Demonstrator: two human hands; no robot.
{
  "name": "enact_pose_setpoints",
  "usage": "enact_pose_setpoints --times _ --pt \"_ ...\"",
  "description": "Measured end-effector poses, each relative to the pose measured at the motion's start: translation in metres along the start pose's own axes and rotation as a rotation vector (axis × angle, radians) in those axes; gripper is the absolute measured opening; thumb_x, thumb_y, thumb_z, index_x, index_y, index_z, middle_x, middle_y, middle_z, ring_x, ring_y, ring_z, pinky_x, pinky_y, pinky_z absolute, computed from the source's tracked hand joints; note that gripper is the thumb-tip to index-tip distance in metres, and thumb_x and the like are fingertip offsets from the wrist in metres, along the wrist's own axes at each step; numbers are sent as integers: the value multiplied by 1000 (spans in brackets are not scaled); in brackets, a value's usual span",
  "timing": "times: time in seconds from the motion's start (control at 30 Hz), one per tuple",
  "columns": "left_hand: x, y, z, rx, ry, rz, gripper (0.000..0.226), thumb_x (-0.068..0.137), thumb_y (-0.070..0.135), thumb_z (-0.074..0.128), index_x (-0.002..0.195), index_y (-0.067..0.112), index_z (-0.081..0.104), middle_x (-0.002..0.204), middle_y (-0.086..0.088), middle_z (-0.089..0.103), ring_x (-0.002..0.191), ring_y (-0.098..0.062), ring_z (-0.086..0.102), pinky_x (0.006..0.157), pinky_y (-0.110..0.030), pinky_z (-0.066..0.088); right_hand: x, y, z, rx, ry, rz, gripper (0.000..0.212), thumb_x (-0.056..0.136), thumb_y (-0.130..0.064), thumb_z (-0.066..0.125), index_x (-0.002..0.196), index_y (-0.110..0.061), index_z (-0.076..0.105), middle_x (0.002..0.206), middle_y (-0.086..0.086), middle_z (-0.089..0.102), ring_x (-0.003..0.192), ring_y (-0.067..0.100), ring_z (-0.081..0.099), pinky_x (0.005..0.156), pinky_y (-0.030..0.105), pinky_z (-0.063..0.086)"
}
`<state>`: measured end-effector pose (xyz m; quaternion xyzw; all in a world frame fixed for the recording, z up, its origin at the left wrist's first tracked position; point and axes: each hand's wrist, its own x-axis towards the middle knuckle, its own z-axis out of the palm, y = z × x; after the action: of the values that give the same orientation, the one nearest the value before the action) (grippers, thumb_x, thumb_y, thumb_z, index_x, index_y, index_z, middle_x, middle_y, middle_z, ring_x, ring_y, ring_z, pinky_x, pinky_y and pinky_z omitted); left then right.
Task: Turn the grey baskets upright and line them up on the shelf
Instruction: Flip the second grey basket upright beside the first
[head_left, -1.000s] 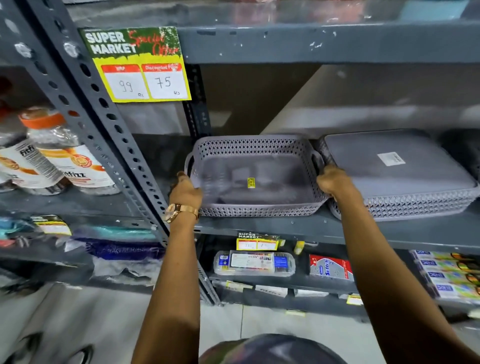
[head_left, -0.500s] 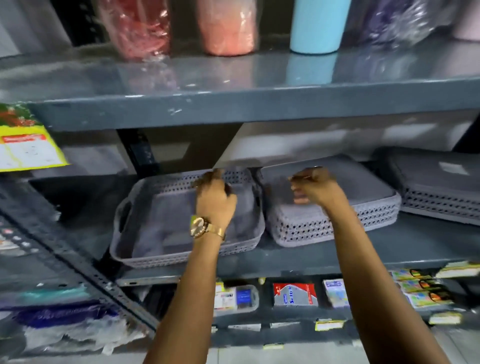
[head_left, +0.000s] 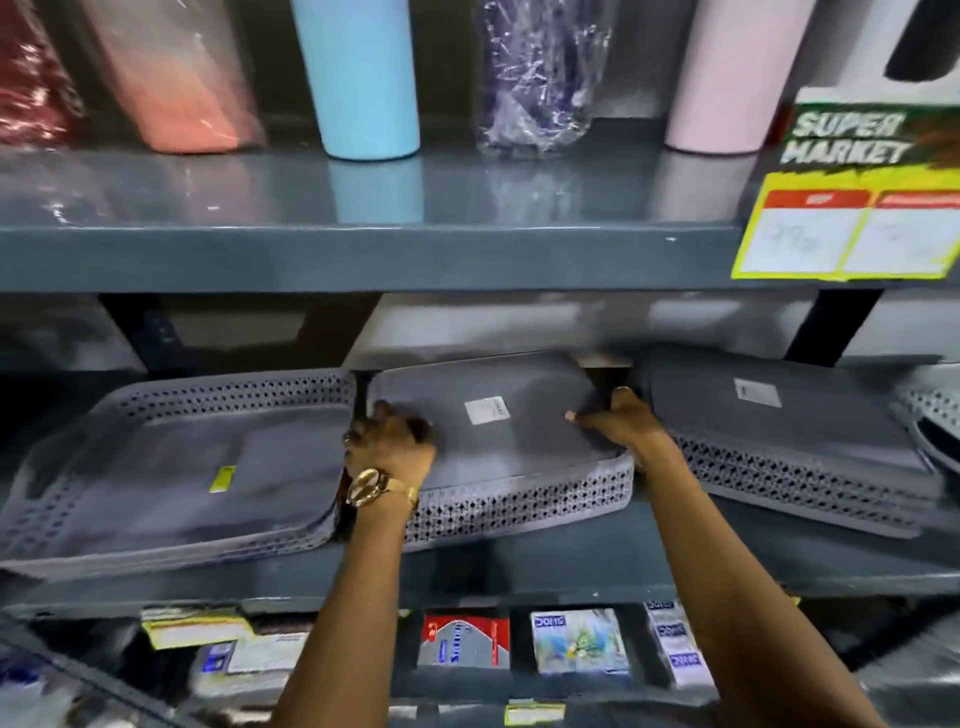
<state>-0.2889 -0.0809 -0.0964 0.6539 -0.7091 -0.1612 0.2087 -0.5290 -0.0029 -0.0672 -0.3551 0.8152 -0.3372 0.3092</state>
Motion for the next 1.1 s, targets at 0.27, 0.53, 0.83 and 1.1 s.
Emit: enact_pose_setpoints --times 0.27,0.53,0.83,1.1 --pt "5 20 -2 -339 14 -169 93 78 74 33 139 4 31 139 -30 42 125 -46 45 102 -50 38 10 16 -16 261 -73 9 67 71 -25 81 125 0 52 128 12 60 111 27 58 90 31 47" --pt "9 42 -47 -1045 230 -227 86 85 71 35 152 19 20 161 -14 12 148 -31 14 121 -48 13 -3 -9 -41 785 106 -105 89 70 -76 53 126 -7 59 134 18 58 127 35 51 111 49 36" --pt "-29 3 -53 -1097 -41 -273 91 70 87 34 128 22 59 124 -2 62 114 -22 58 105 -41 42 3 31 -45 648 -24 77 72 73 -67 55 124 -16 58 122 8 64 108 31 60 94 45 48" --pt "-48 -24 -36 -460 -129 -286 13 87 19 52 86 8 58 89 -16 60 93 -34 57 83 -45 47 -11 45 -24 292 -41 38 39 92 -17 52 129 -6 49 123 16 58 105 30 55 83 37 44"
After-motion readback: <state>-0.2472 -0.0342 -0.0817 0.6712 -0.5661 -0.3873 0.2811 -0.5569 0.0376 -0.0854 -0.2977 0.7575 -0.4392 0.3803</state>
